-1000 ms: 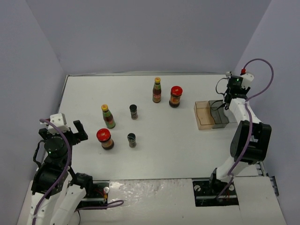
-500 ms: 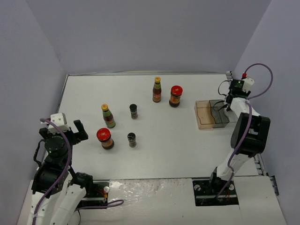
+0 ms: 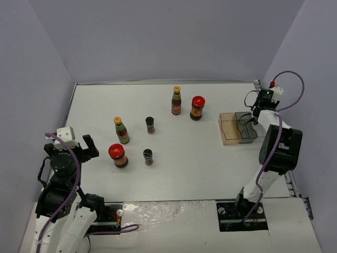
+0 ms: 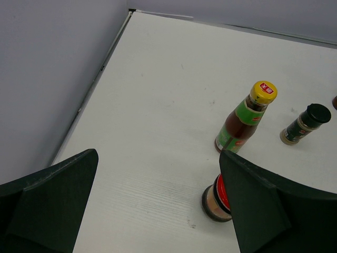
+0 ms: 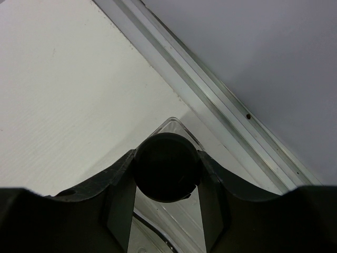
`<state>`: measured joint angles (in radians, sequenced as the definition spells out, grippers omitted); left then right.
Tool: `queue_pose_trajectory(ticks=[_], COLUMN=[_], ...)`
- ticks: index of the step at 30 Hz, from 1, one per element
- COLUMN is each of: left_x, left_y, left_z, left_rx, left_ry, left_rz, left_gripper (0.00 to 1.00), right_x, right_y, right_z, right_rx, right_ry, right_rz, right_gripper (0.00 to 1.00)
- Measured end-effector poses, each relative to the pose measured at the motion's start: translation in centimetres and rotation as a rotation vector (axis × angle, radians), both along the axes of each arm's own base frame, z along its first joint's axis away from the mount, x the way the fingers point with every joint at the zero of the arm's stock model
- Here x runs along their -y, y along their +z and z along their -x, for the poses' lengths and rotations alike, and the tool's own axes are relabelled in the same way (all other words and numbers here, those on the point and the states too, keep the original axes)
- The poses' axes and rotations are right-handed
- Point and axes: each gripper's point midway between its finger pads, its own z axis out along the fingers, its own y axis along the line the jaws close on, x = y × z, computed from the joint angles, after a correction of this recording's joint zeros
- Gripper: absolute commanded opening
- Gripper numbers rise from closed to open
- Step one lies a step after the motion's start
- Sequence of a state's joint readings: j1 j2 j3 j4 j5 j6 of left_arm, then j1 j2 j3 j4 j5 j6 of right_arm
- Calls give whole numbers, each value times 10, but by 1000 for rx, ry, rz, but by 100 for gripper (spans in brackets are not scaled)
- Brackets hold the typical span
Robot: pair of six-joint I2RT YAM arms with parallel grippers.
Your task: Organize the condiment bottles
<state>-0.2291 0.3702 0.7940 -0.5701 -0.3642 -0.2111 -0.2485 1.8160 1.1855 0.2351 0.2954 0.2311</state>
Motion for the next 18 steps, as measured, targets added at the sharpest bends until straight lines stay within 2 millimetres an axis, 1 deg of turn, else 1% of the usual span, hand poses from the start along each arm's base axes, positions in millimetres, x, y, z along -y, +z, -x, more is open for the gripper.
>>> queue_pose_trajectory(ticks=[4, 7, 8, 12, 15, 16, 18], left_x=[0, 0, 0, 0, 0, 0, 0], left_y=[0, 0, 0, 0, 0, 0, 0], left_z=[0, 0, 0, 0, 0, 0, 0], left_rx=[0, 0, 0, 0, 0, 0, 0], left_ry=[0, 0, 0, 0, 0, 0, 0], left_rz=[0, 0, 0, 0, 0, 0, 0], left_gripper=[97, 97, 97, 97, 97, 97, 97], right_x=[-2, -3, -3, -4, -7, -8, -13], right_y=[-8, -12, -12, -12, -9, -6, 7], right_z=[-1, -2, -2, -3, -2, -1, 1], right_rx=[-14, -18, -17, -18, -24, -23, -11], right_ry=[12, 16, 18, 23, 35, 39, 51], right_rz=[-12, -15, -16, -15, -10, -9, -8], right_gripper=[26, 35, 41, 57, 73, 76, 79])
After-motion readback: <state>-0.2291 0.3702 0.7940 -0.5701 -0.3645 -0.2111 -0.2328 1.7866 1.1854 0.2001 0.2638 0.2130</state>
